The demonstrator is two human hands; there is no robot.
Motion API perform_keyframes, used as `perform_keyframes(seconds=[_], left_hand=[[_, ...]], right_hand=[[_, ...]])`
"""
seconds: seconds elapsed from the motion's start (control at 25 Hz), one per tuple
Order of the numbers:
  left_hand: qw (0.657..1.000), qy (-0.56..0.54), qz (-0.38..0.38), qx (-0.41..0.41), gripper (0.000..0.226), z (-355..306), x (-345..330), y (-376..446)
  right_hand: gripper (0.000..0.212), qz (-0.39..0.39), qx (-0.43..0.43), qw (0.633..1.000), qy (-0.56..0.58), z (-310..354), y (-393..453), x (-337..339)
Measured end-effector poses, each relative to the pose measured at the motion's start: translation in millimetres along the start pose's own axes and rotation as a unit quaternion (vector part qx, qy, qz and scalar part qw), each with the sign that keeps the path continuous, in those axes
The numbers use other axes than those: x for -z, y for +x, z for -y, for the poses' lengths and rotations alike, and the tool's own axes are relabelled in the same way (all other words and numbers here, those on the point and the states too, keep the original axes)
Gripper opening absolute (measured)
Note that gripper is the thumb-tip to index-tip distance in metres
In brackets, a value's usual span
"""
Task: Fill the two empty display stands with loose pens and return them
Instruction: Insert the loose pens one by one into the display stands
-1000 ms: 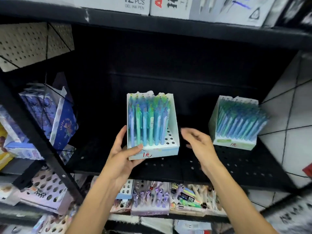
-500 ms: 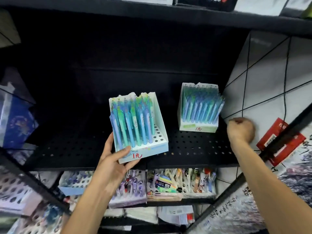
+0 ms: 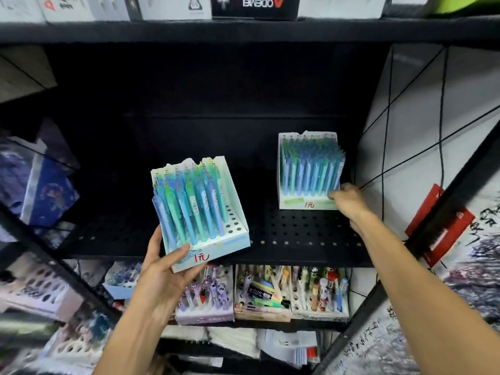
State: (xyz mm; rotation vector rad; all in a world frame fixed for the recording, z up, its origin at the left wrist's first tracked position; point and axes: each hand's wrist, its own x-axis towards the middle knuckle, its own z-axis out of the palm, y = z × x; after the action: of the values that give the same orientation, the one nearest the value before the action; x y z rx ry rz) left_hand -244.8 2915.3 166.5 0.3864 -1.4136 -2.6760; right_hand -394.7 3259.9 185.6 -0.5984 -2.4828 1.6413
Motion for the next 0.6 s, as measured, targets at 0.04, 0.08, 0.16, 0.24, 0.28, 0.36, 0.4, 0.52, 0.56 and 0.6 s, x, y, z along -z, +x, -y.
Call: perform_keyframes(seconds=[0.04,0.08,0.16,0.24,0.28,0.36,0.4,0.52,0.56,0.6], left_hand=[[1.0,-0.004,-0.005,-0.002,0.075,-0.5,2.0,-1.9],[1.0,-0.007,-0.008,-0.005,0.075,-1.6,3.7,-4.5],[1.0,-0.012,-0.009,-0.009,0.075,-3.6,8.0,-9.2],[1.0,-0.021,-0.013,-0.011,0.076,-5.1,11.4,-12.9],[1.0,-0.025,-0.016,-0.011,0.077,-5.1,12.2,-14.3],[0.999,-0.023,-0.019,-0.016,0.077,-3.5,14.1,-15.8],[0.999,-0.02,-0.019,-0.019,0.077,-2.9,15.1,-16.0],[1.0,0.003,-0.011,-0.025,0.075,-1.2,14.2,-15.8],[1.0,0.01,-0.008,-0.025,0.074,-0.1,13.5,-15.4],[1.0,0.014,-0.007,-0.025,0.073,1.1,12.7,-15.3]], right_hand=[[0.023,0.015,-0.003,1.0,0.006,-2.0,-3.0,2.1],[0.018,0.028,-0.005,1.0,0.005,-2.0,-8.2,3.7],[0.011,0.036,0.007,0.999,-0.029,-4.9,-18.2,1.9],[0.012,0.006,0.06,0.986,-0.156,-8.2,-31.8,-5.3],[0.016,-0.017,0.095,0.971,-0.221,-9.7,-39.5,-9.2],[0.021,-0.054,0.147,0.95,-0.269,-9.0,-55.6,-11.9],[0.022,-0.065,0.167,0.95,-0.255,-7.2,-62.8,-11.1],[0.019,-0.062,0.185,0.974,-0.117,-1.1,-77.6,-6.1],[0.016,-0.051,0.162,0.984,-0.049,1.1,-80.6,-5.4],[0.013,-0.03,0.128,0.991,0.021,4.1,-83.8,-4.7]])
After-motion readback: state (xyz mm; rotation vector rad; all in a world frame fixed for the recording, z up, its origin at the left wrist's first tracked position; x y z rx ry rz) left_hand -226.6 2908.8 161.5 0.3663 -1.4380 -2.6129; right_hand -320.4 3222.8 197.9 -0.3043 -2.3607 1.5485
